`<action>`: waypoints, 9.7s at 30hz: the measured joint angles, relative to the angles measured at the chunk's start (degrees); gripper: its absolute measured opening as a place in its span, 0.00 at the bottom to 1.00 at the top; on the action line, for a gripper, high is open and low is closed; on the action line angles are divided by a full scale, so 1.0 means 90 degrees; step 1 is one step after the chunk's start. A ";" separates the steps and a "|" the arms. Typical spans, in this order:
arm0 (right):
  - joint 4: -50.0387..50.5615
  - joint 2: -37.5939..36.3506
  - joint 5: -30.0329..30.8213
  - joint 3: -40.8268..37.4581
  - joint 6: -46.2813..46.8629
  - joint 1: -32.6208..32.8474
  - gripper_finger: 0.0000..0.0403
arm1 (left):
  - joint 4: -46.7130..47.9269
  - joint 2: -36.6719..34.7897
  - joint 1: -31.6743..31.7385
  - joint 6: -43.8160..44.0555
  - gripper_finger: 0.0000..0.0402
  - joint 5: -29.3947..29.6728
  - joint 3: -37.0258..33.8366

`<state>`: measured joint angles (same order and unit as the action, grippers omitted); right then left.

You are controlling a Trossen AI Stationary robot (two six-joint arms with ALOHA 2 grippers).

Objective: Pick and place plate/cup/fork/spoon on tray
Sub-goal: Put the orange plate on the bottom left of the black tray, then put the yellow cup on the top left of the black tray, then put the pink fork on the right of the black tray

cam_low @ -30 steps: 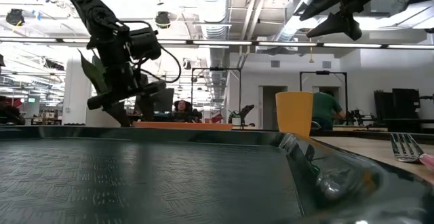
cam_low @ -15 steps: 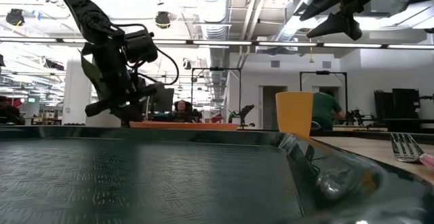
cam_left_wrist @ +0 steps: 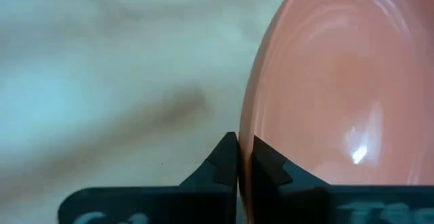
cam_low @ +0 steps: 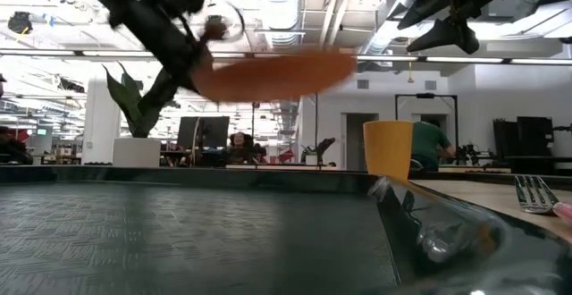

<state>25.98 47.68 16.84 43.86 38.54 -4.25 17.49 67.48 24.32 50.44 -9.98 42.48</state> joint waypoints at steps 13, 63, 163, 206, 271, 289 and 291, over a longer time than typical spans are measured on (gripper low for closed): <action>0.0235 0.0000 0.0000 0.0000 -0.0020 0.0000 0.62 | 0.4371 -0.3288 -0.4624 0.3099 0.00 0.1393 0.0000; 0.0259 0.0002 0.0027 0.0000 0.0005 0.0000 0.62 | 0.3838 -0.2166 -0.6618 0.2815 0.18 0.1830 -0.1715; 0.2767 -0.0002 0.1092 -0.0002 0.1498 0.0005 0.62 | 0.3234 0.4911 -0.1260 -0.2773 0.00 0.1318 0.6607; 0.2724 -0.0002 0.1297 -0.0002 0.1498 -0.0129 0.62 | 0.5050 -0.1532 -0.2790 0.0971 0.02 0.2845 -0.0398; 0.3258 -0.0002 0.0636 -0.0002 0.1910 0.0267 0.62 | -0.3201 0.2527 -0.3228 -0.0153 0.48 0.1851 0.1648; 0.3264 0.0000 0.0604 -0.0005 0.2076 0.0597 0.62 | -0.0632 0.7586 -0.3132 -0.2282 0.48 0.0243 0.7433; 0.3266 -0.0002 0.0610 -0.0005 0.2149 0.0653 0.62 | -0.0341 0.7909 -0.3153 -0.2496 0.48 0.0306 0.8025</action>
<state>55.38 47.66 22.33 43.81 57.88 1.62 14.42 138.66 -4.06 27.98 -7.22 114.70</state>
